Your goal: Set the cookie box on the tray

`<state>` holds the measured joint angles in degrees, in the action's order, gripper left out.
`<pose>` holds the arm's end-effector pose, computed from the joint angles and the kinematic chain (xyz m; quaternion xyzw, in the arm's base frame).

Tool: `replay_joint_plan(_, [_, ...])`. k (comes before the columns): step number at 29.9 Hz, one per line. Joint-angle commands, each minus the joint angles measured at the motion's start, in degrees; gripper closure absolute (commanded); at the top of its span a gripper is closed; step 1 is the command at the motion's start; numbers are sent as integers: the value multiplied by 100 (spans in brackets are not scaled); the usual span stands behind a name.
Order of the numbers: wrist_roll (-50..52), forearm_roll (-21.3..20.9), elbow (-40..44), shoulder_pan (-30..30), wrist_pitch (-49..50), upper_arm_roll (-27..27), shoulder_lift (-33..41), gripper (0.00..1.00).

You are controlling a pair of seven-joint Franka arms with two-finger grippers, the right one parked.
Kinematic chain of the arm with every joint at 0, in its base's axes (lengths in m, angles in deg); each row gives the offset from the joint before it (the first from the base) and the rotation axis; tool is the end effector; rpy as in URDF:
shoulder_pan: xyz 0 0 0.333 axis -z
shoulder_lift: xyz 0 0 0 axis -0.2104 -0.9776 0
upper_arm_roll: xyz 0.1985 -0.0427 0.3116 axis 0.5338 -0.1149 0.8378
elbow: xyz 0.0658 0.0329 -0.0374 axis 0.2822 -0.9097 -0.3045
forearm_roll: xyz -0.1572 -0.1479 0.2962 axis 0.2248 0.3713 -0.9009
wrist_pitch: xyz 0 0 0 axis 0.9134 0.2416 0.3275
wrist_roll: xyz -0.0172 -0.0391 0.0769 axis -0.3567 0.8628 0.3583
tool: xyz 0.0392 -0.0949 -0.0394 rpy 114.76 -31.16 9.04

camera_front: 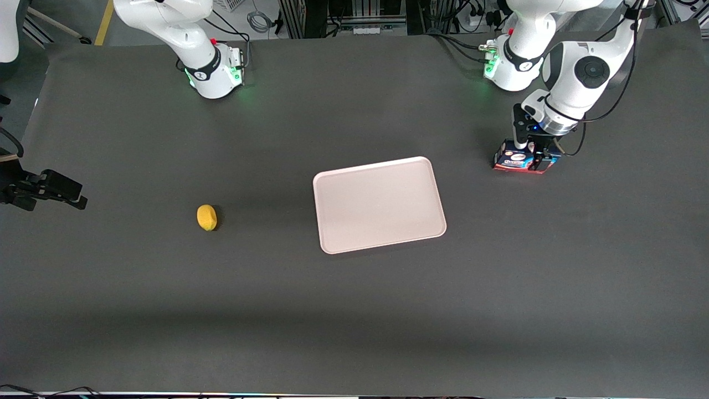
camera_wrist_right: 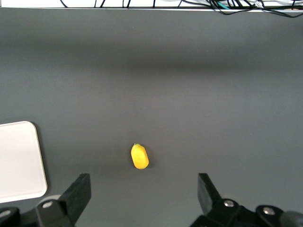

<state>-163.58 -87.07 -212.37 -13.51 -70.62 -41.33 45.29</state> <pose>0.3305 -0.0344 0.3282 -0.6868 0.7262 -0.0093 0.0289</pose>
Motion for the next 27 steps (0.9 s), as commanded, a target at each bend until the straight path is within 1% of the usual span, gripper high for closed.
replay_joint_plan(1, [-92,122,-470,128,-487,23,99,0])
replay_joint_plan(7, [-92,122,-470,180,-645,23,-25,0])
replay_joint_plan(9, [-92,122,-470,180,-645,23,-25,2])
replay_joint_plan(11, [-92,122,-470,180,-645,23,-25,8])
replay_joint_plan(13, [-84,122,-470,172,-636,31,-25,21])
replay_joint_plan(14, [-84,122,-470,172,-636,31,-33,25])
replay_joint_plan(15, [-92,122,-470,172,-636,23,-42,26])
replay_joint_plan(16, [-92,122,-470,163,-628,31,-42,31])
replay_joint_plan(17, [-84,122,-470,163,-619,23,-42,38])
replay_joint_plan(18, [-84,122,-470,154,-610,31,-42,44])
replay_joint_plan(23, [-84,122,-470,137,-584,31,-25,50])
replay_joint_plan(25, [-84,122,-470,136,-584,31,-25,58])
replay_joint_plan(27, [-84,122,-470,136,-575,31,-16,62])
